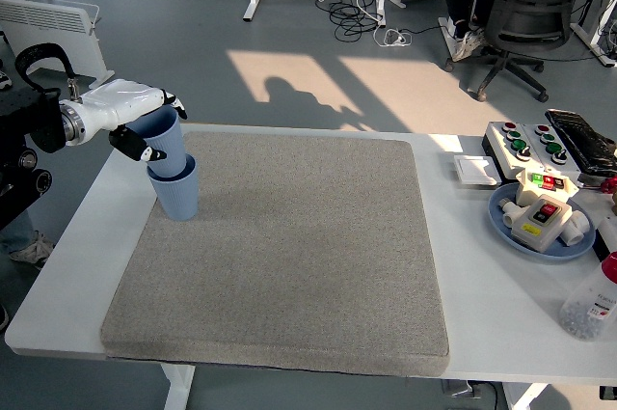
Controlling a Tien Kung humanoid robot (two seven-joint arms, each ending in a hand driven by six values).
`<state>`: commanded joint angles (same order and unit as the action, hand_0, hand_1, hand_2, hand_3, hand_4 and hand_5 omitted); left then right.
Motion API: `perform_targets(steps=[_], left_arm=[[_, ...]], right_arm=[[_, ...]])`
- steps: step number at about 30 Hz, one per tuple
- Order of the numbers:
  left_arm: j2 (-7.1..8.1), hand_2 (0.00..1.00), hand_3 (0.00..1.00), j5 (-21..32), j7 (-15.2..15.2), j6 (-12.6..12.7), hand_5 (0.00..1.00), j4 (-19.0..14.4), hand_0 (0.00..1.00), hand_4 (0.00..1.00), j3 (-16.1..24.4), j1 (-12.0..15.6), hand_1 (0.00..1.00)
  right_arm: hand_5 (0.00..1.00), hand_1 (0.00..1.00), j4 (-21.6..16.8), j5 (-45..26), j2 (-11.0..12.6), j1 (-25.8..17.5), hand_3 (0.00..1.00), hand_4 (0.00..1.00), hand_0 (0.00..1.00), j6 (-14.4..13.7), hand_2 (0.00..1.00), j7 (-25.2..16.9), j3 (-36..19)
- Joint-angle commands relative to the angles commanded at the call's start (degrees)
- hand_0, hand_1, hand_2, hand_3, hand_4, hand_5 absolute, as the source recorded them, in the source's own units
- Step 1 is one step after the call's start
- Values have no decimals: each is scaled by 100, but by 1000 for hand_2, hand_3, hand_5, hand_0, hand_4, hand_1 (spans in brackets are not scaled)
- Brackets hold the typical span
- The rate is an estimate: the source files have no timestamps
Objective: Push cup pick cup insert cup
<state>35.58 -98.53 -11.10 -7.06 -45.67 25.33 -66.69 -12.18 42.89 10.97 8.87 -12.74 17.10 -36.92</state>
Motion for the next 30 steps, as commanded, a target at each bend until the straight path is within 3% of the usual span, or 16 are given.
perform_targets(steps=[3,4,9,10,15,16,21,22,30], left_arm=[[-7,774,503,79,-28,36,2,38,515,441,8,23,579],[-7,832,690,84,-30,38,2,41,432,664,7,25,580],[6,832,690,145,-64,45,2,94,432,664,-21,43,580],[8,938,882,173,-84,56,142,105,511,849,-22,44,710],[2,938,882,195,-105,110,142,123,511,849,-43,44,710],[-7,998,949,187,-103,131,239,139,817,917,-56,50,895],[-46,998,949,229,-111,215,239,225,817,917,-81,96,895],[-50,998,970,246,-115,226,276,241,883,942,-94,103,926],[-44,998,998,377,-164,365,324,275,921,973,-77,130,961]], right_arm=[[419,641,1,3,0,8,594,132,712,0,653,0,1],[419,640,1,1,0,8,594,132,712,0,653,-1,2],[419,640,1,-1,-1,14,594,132,712,-3,653,-3,1],[420,640,1,1,0,15,594,133,712,-2,652,-3,0],[420,640,1,17,-4,18,594,133,712,-2,652,2,-9],[420,640,1,15,-3,18,594,133,712,-1,652,2,-7],[420,640,0,12,-1,24,594,133,712,0,652,2,-1],[420,640,0,8,-1,26,594,133,712,-1,653,1,1],[420,640,1,2,-4,32,594,133,712,-6,653,-7,7]])
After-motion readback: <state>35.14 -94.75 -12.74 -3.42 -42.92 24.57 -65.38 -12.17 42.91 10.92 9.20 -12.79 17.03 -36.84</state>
